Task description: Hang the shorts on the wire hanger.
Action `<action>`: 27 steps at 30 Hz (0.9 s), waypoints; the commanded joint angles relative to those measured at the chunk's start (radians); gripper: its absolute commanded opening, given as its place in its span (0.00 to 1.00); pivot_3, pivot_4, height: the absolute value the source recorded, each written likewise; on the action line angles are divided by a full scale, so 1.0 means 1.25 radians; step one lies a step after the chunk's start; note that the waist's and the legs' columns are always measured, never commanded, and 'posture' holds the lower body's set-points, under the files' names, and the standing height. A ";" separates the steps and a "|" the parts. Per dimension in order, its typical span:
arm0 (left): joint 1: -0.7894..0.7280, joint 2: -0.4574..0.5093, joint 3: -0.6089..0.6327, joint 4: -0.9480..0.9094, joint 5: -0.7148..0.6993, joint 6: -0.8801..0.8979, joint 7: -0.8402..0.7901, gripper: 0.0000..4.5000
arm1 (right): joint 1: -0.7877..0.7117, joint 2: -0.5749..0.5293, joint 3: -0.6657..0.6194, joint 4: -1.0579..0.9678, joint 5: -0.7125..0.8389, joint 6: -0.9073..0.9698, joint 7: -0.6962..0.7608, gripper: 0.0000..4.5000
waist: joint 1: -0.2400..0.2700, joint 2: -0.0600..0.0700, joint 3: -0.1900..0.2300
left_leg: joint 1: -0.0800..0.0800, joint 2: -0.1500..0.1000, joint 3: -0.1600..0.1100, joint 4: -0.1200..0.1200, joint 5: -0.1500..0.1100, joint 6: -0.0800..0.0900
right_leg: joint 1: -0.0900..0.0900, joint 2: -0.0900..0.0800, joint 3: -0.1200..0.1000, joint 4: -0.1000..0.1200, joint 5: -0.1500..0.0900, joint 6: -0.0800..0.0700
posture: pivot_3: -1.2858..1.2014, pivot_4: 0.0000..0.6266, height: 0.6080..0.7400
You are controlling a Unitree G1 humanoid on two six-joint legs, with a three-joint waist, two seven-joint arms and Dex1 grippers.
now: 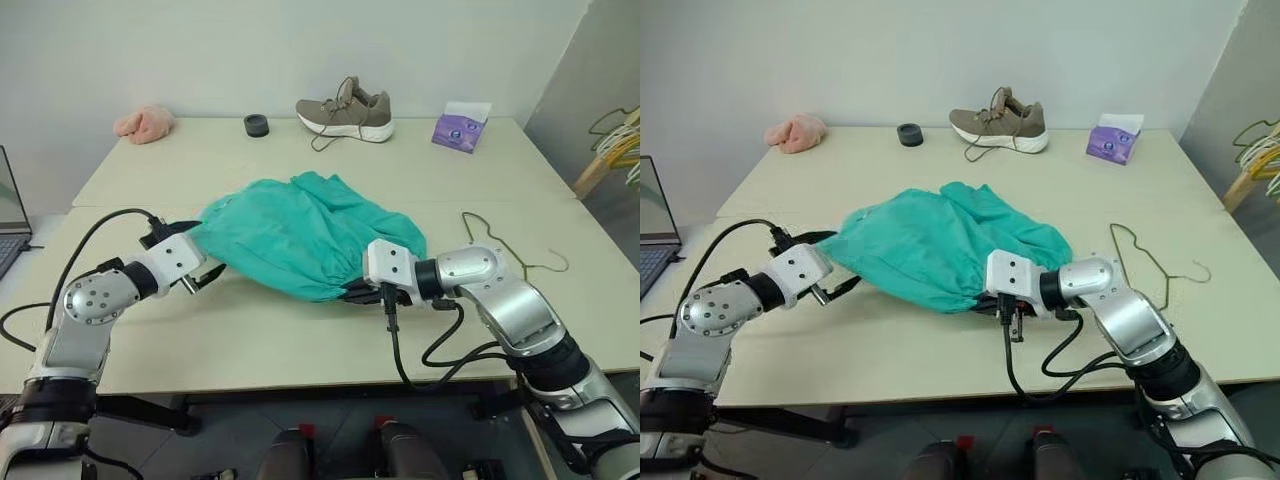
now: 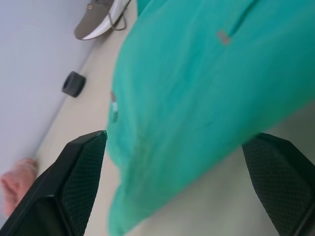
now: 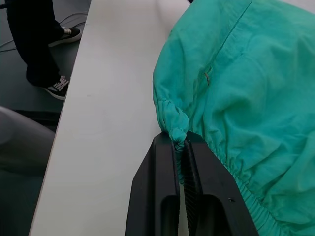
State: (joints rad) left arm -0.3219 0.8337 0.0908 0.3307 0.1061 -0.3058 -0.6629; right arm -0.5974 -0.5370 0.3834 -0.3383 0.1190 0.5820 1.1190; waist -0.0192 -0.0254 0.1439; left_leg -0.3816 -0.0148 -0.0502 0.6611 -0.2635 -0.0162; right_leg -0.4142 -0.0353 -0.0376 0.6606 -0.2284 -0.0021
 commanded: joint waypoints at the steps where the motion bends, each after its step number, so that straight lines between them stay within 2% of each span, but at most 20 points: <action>1: -0.038 0.022 -0.011 0.042 0.044 -0.058 0.038 1.00 | 0.002 -0.016 -0.020 -0.051 0.033 0.010 0.003 0.00 | -0.004 0.000 0.000 | 0.000 0.000 0.000 0.000 0.000 0.000 | 0.000 0.000 0.000 0.000 0.000 0.000 | 0.49 0.17 1.00; 4: -0.061 0.046 -0.053 0.104 0.117 -0.113 0.066 1.00 | 0.006 -0.029 -0.024 -0.076 0.056 0.020 0.006 0.00 | -0.009 0.000 0.000 | 0.000 0.000 0.000 0.000 0.000 0.000 | 0.000 0.000 0.000 0.000 0.000 0.000 | 0.48 0.17 1.00; 7: -0.077 0.068 -0.095 0.156 0.179 -0.147 0.088 0.88 | 0.009 -0.035 -0.029 -0.098 0.082 0.034 0.005 0.00 | -0.010 0.000 0.000 | 0.000 0.001 0.000 0.000 0.000 0.000 | 0.000 0.000 0.000 0.000 0.000 0.000 | 0.48 0.17 1.00; 13: -0.098 0.098 -0.165 0.220 0.244 -0.176 0.071 0.46 | 0.016 -0.053 -0.036 -0.118 0.117 0.040 0.002 0.00 | -0.011 0.000 0.000 | 0.000 0.001 0.001 0.000 -0.001 0.000 | -0.001 0.001 0.000 0.000 0.000 0.000 | 0.48 0.17 1.00; 14: -0.090 0.103 -0.176 0.215 0.229 -0.170 0.026 0.41 | 0.018 -0.059 -0.040 -0.117 0.122 0.039 0.004 0.00 | -0.010 0.000 0.000 | 0.000 0.001 0.001 0.000 -0.001 0.000 | -0.001 0.001 0.000 0.000 0.000 0.000 | 0.48 0.17 1.00; 17: -0.051 0.120 -0.191 0.168 0.164 -0.133 -0.113 0.18 | 0.025 -0.087 -0.052 -0.103 0.129 0.025 0.011 0.00 | -0.011 0.000 0.000 | 0.000 0.001 0.001 0.000 -0.001 0.000 | -0.001 0.001 0.000 0.000 0.000 0.000 | 0.48 0.17 1.00; 19: 0.013 0.147 -0.189 0.070 0.071 -0.043 -0.260 0.04 | 0.031 -0.128 -0.067 -0.065 0.117 -0.007 0.028 0.00 | -0.012 0.000 0.000 | 0.000 0.001 0.002 0.000 -0.001 0.000 | -0.001 0.001 0.000 0.000 0.000 0.000 | 0.48 0.18 1.00; 20: 0.047 0.166 -0.185 0.012 0.026 0.007 -0.322 0.00 | 0.030 -0.151 -0.077 -0.038 0.109 -0.030 0.040 0.00 | -0.013 0.000 0.000 | 0.000 0.002 0.002 0.000 -0.001 0.000 | -0.001 0.001 0.000 0.000 0.000 0.000 | 0.48 0.18 1.00; 24: 0.175 0.246 -0.131 -0.275 -0.197 0.291 -0.493 0.00 | -0.022 -0.224 -0.131 0.117 0.097 -0.101 0.076 0.00 | -0.018 0.003 0.002 | 0.001 0.002 0.005 0.000 -0.002 0.001 | 0.000 0.001 0.001 -0.001 -0.003 0.003 | 0.49 0.18 1.00; 27: 0.167 0.264 -0.093 -0.406 -0.310 0.447 -0.528 0.00 | -0.088 -0.245 -0.156 0.232 0.100 -0.127 0.102 0.00 | -0.015 0.005 0.006 | 0.001 0.003 0.006 0.000 -0.002 0.002 | -0.001 0.001 0.002 -0.001 -0.003 0.003 | 0.49 0.17 1.00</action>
State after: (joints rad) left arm -0.0823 1.1408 -0.0793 -0.0925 -0.1946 0.1497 -1.2957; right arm -0.6524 -0.8334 0.2334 -0.0873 0.2461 0.4653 1.2235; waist -0.0385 -0.0186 0.1514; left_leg -0.3810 -0.0115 -0.0433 0.6615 -0.2661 -0.0142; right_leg -0.4154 -0.0333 -0.0357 0.6591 -0.2322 0.0017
